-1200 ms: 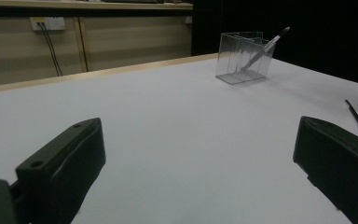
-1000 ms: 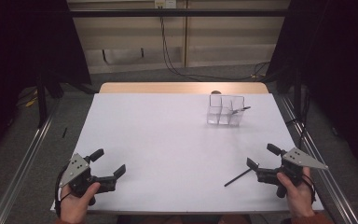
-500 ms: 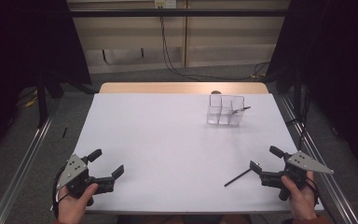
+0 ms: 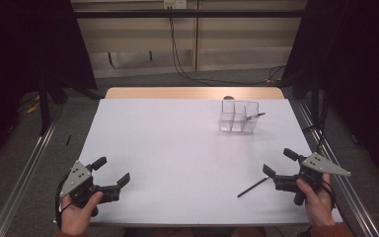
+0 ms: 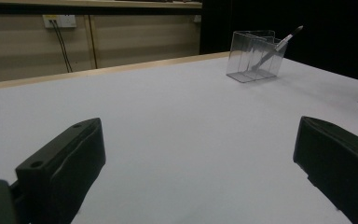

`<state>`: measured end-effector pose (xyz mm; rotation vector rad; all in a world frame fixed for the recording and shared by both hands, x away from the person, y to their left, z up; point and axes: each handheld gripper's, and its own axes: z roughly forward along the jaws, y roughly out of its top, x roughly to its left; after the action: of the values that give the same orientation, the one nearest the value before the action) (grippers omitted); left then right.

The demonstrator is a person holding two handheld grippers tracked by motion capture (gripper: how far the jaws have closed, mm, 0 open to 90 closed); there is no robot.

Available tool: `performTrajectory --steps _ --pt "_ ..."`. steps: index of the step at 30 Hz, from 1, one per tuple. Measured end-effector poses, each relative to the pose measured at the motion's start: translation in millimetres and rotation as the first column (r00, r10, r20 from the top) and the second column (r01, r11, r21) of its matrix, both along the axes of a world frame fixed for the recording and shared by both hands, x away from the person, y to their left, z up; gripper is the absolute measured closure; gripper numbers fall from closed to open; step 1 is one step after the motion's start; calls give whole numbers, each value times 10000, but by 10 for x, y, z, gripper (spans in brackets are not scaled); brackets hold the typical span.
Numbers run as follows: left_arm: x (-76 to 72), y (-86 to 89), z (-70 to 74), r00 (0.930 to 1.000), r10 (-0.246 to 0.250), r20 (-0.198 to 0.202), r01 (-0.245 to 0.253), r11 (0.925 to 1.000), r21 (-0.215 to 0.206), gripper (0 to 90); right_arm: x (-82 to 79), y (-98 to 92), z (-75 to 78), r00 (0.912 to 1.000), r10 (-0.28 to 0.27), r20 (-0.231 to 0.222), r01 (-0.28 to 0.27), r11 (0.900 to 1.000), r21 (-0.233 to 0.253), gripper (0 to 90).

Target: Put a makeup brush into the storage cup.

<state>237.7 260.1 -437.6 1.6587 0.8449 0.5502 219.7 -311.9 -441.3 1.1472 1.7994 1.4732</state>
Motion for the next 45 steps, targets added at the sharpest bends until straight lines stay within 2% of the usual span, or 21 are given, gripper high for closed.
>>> performTrajectory --steps 7,12,14,17,21,24,26,30,33,35,40,42,43,45 --pt "-14 -10 6 9999 105 20 -105 9999 72 21 172 0 54 9990 362 -271 -368 9990 -238 40" --pt "-9 -8 7 9999 117 18 -117 9999 107 22 247 -11 123 9984 486 -296 -499 9976 -471 46" --pt "-7 -10 5 9999 113 -11 -113 9999 93 21 287 -12 134 9970 553 -541 -580 9971 -494 49" --pt "0 -7 7 9999 112 1 -112 9999 11 21 355 -15 138 9900 893 -1090 -959 9938 -569 60" --pt "-3 -13 12 10000 66 17 -66 10000 27 21 409 15 136 9859 1042 -1310 -1140 9910 -702 52" --pt "4 -18 11 10000 4 27 -5 10000 62 21 444 36 148 9811 1106 -1586 -1293 9851 -1131 39" --pt "7 -17 10 10000 16 20 -16 10000 54 21 463 46 163 9769 1157 -1796 -1391 9825 -1238 27" --pt "10 -14 12 10000 19 47 -20 10000 62 21 504 53 216 9627 1411 -2310 -1833 9678 -1727 14" --pt "1 -16 16 10000 62 31 -62 10000 -10 21 527 53 242 9539 1644 -2510 -2111 9622 -1719 17" --pt "2 -10 18 10000 49 53 -50 10000 18 21 539 56 255 9397 1954 -2805 -2506 9519 -1763 14" --pt "3 -19 16 10000 53 64 -53 10000 31 21 563 73 283 9161 2302 -3282 -3087 9274 -2112 18" --pt "5 -17 16 10000 14 66 -15 10000 40 21 574 76 290 9027 2473 -3522 -3358 9166 -2171 19" --pt "3 -20 16 10000 46 53 -46 10000 11 21 582 78 290 8959 2526 -3654 -3468 9118 -2201 22" --pt "4 -20 16 10000 25 58 -25 10000 14 22 594 86 292 8881 2473 -3875 -3566 9025 -2413 25"
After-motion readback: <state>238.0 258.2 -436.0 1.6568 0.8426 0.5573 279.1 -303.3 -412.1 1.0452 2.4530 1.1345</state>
